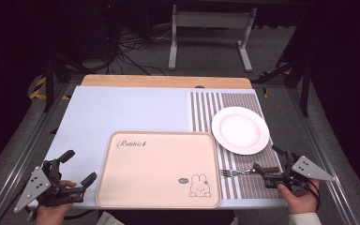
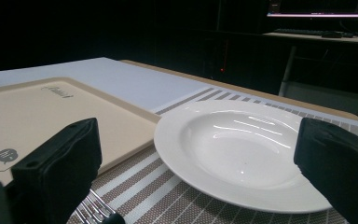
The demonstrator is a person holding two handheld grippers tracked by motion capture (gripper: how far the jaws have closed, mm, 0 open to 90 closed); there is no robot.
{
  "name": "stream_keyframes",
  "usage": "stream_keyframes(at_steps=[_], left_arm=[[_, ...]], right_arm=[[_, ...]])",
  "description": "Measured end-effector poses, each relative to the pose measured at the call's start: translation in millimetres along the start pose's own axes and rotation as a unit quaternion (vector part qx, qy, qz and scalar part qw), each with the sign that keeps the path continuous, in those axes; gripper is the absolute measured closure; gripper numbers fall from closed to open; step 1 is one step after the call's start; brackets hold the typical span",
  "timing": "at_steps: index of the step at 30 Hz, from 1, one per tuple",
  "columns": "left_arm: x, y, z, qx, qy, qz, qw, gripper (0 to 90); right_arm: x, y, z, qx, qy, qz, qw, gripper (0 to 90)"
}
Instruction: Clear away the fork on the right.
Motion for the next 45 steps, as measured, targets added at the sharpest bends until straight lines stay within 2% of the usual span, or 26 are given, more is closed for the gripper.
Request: stream_keyframes(at_steps=[11, 14, 20, 23, 31, 38, 42, 45], left_arm=[[0.5, -0.2, 0.2, -0.001, -0.005, -0.003, 1.0000, 0.7], [0.2, -0.4, 0.5, -0.001, -0.004, -0.002, 1.0000, 0.8], [0.8, -0.5, 0.7, -0.001, -0.005, -0.004, 1.0000, 0.8], [0.8, -1.0, 0.4, -0.002, -0.004, -0.005, 1.0000, 0.6], [0.8, -0.9, 0.4, -0.003, -0.007, -0.005, 1.0000, 0.1], [0.5, -0.7, 0.4, 0.000, -0.005, -0.005, 1.0000, 0.1], [0.4, -0.6, 0.5, 0.000, -0.006, -0.003, 1.0000, 0.1], [0.5, -0.6, 0.4, 0.000, -0.006, -0.003, 1.0000, 0.1]], right_arm=[[-0.3, 1.3, -0.5, 0.003, 0.002, -0.005, 1.0000, 1.4], [-0.4, 3.7, -2.4, 0.004, 0.009, -0.011, 0.9999, 1.4], [0.2, 14.7, -12.1, 0.004, 0.008, -0.020, 0.9998, 1.4], [1.4, 26.8, -20.0, 0.025, -0.005, -0.040, 0.9989, 0.9], [-1.4, 38.9, -21.7, 0.055, -0.006, -0.044, 0.9975, 0.9], [-0.8, 43.2, -29.3, 0.079, -0.022, -0.054, 0.9951, 1.0], [-0.4, 45.3, -35.7, 0.094, -0.032, -0.065, 0.9930, 1.3], [-0.2, 46.9, -41.2, 0.125, -0.042, -0.077, 0.9882, 1.4]])
Point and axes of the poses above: each handheld gripper's, and its own axes: y roughly forward along the jaws, z roughly out of its underside, x roughly to its left, the point moved 4 cm from there along y, roughly forward along the jaws, and after that the axes turned 6 degrees about -x, right-handed, at the moved point
